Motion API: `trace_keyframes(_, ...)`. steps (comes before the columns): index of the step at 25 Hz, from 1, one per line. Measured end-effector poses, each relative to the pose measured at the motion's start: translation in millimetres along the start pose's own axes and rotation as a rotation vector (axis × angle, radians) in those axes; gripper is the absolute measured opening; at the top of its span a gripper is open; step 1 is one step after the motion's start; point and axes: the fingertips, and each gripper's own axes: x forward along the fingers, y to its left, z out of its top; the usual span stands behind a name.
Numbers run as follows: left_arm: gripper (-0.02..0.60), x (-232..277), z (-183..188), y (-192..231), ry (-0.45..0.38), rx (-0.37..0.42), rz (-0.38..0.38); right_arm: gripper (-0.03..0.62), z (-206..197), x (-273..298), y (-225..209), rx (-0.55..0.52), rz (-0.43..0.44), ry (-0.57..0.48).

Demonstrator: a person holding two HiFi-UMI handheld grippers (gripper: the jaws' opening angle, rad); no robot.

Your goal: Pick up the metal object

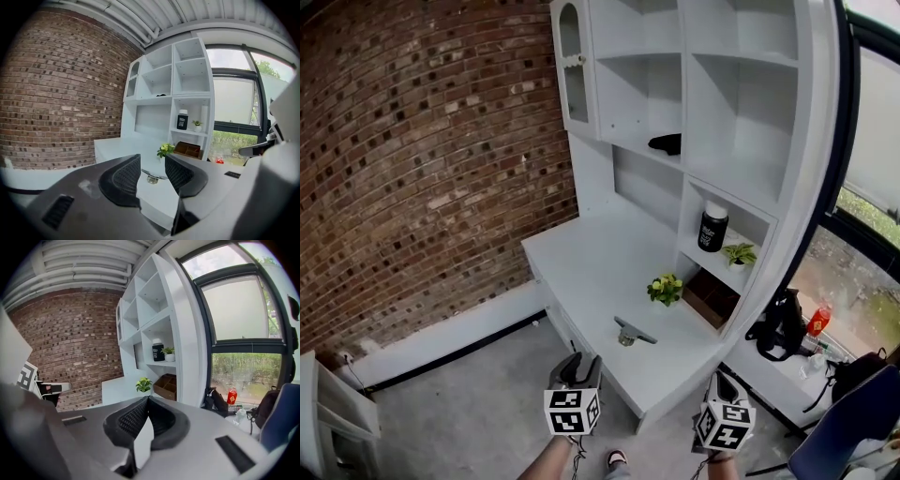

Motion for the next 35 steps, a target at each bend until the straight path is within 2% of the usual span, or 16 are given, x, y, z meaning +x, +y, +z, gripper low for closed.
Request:
trace_keyframes(8, 0.163, 67.5, 11.0, 33.5, 0.025, -0.018, -0.020, 0.002, 17.8, 60.5, 12.5, 0.002, -0.020, 0.018)
trace_keyframes(13, 0.163, 98.0, 2.4, 39.9, 0.065, -0.031, -0.035, 0.002, 15.7, 84.2, 14.8, -0.017, -0.027, 0.060)
trace_keyframes(28, 0.163, 112.5, -18.6, 55.2, 0.130, -0.036, 0.004, 0.002, 23.5, 144.8, 30.2, -0.052, 0.063, 0.114)
trace_keyframes(35, 0.163, 125.1, -36.7, 48.0, 0.202, -0.010, -0.046, 0.002, 15.0, 154.8, 27.1, -0.038, 0.067, 0.141)
